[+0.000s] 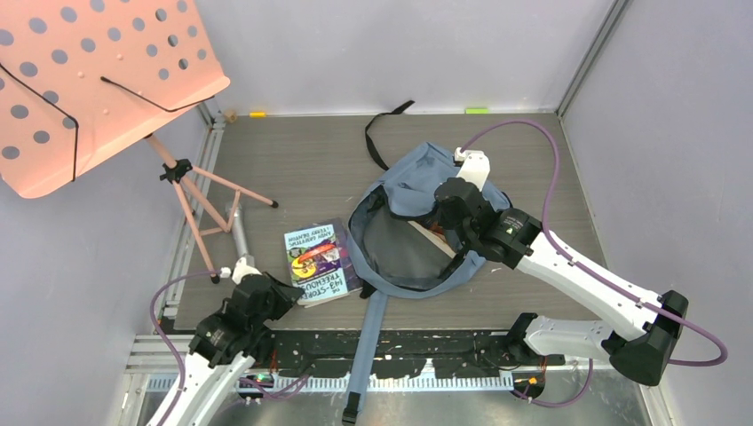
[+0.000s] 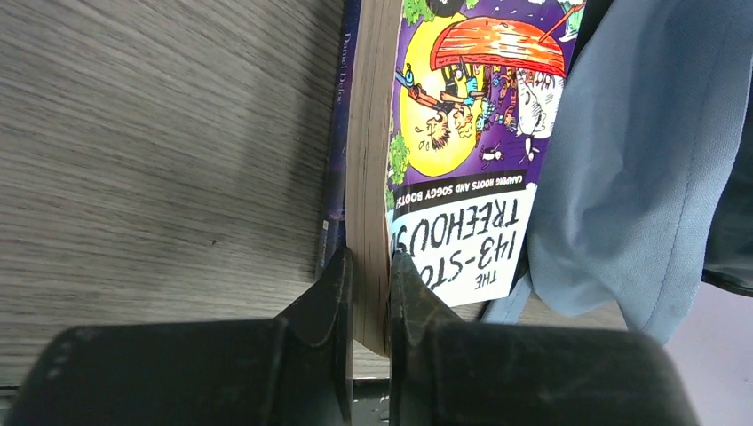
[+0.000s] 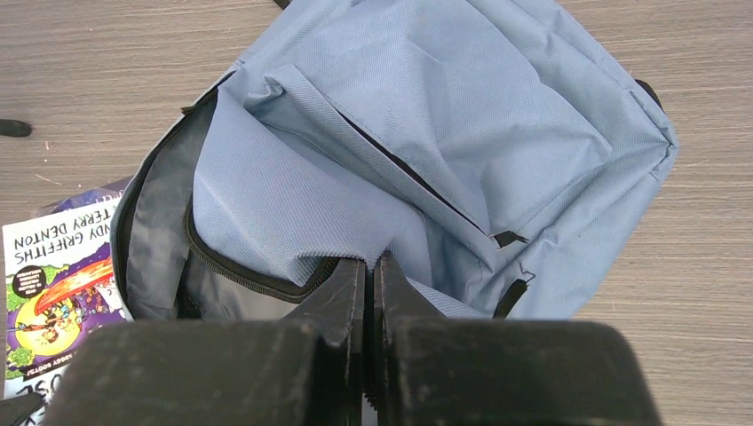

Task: Pack the student bag
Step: Pick up the book from the center of the board, then adjust the book at the center of the board.

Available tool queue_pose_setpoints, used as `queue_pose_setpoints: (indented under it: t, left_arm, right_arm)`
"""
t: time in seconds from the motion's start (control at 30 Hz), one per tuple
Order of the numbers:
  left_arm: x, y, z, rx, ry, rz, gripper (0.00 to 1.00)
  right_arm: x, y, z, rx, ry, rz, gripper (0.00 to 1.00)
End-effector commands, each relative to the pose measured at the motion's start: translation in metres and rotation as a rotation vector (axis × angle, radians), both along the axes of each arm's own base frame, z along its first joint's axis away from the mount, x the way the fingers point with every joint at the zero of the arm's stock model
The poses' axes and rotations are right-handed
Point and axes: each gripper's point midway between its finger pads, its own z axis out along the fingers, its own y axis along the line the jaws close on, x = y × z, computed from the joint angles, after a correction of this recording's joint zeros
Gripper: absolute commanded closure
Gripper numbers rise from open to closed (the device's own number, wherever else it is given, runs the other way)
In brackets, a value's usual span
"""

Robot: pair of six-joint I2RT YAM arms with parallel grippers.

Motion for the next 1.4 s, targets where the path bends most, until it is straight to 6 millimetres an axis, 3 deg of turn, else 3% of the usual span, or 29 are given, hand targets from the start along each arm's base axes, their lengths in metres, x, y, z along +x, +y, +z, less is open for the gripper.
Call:
queue_pose_setpoints:
  t: [0.0,0.13,0.27,0.43,0.63,0.97,1.13,1.37]
  left_arm:
    - [0.003,0.004,0.016,0.001,-0.048,0.019,1.00]
    - [0.020,0.005,0.064,0.032,-0.165,0.008,1.00]
    - [0.032,0.015,0.118,0.223,-0.204,-0.070,1.00]
    - [0.054,0.017,0.155,0.458,-0.197,-0.222,1.00]
    - [0.071,-0.004,0.146,0.546,-0.150,-0.418,1.00]
    - [0.086,-0.014,0.147,0.704,-0.225,-0.486,1.00]
    - [0.086,-0.042,0.143,0.760,-0.247,-0.565,1.00]
    - [0.073,-0.089,0.136,0.818,-0.295,-0.678,1.00]
  right_arm:
    - [0.008,0.002,0.022,0.072,-0.072,-0.026,1.00]
    - [0.008,0.002,0.027,0.073,-0.082,-0.020,1.00]
    - [0.009,0.002,0.030,0.072,-0.088,-0.018,1.00]
    - [0.010,0.003,0.028,0.068,-0.088,-0.018,1.00]
    - [0.011,0.004,0.022,0.064,-0.079,-0.017,1.00]
    - [0.011,0.003,0.018,0.051,-0.079,-0.023,1.00]
    - [0.012,0.005,0.015,0.052,-0.073,-0.020,1.00]
    - [0.011,0.003,0.012,0.051,-0.072,-0.025,1.00]
